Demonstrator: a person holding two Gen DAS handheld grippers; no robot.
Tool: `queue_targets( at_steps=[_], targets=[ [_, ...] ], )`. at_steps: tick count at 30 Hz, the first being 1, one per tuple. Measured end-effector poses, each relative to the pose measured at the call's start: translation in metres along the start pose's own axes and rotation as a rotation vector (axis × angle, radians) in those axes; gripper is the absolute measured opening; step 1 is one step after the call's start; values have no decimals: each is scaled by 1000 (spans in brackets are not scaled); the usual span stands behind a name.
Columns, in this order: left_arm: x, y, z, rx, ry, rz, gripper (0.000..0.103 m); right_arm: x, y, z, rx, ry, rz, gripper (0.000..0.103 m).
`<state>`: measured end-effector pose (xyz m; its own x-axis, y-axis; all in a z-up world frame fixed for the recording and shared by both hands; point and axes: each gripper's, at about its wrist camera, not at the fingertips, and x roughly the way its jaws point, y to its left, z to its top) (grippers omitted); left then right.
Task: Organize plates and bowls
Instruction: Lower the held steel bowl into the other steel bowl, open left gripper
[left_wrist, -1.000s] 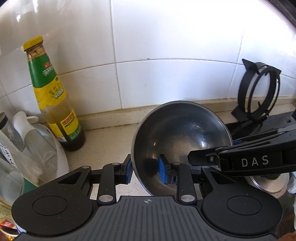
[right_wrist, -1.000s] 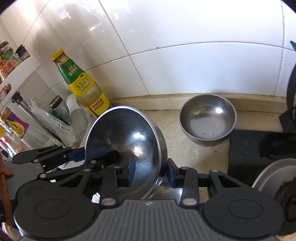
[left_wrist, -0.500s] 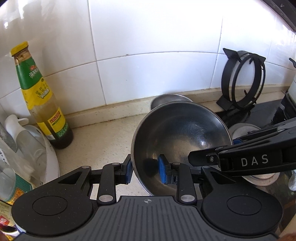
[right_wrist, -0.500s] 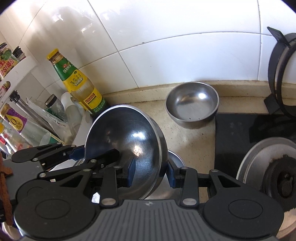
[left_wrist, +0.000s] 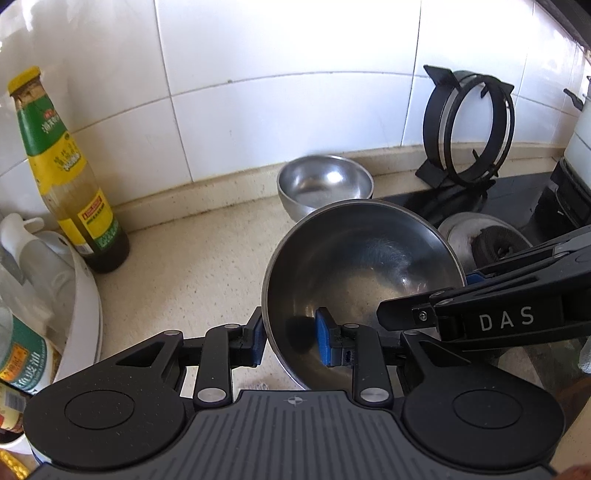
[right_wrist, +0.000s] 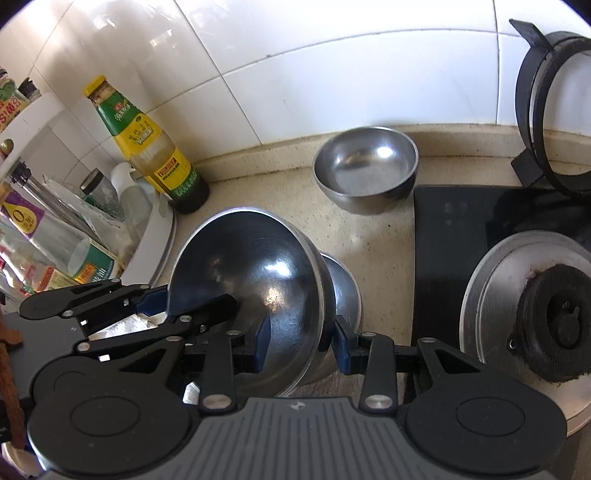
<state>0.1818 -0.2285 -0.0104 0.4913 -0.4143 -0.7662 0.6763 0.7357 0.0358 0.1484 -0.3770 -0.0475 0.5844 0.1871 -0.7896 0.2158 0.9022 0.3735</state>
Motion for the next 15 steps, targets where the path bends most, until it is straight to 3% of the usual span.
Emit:
queue_targets(
  at_steps=[15],
  targets=[
    [10,3,-6,-33,24,21,35,11,1,2,-37,22,-4,39]
  ],
)
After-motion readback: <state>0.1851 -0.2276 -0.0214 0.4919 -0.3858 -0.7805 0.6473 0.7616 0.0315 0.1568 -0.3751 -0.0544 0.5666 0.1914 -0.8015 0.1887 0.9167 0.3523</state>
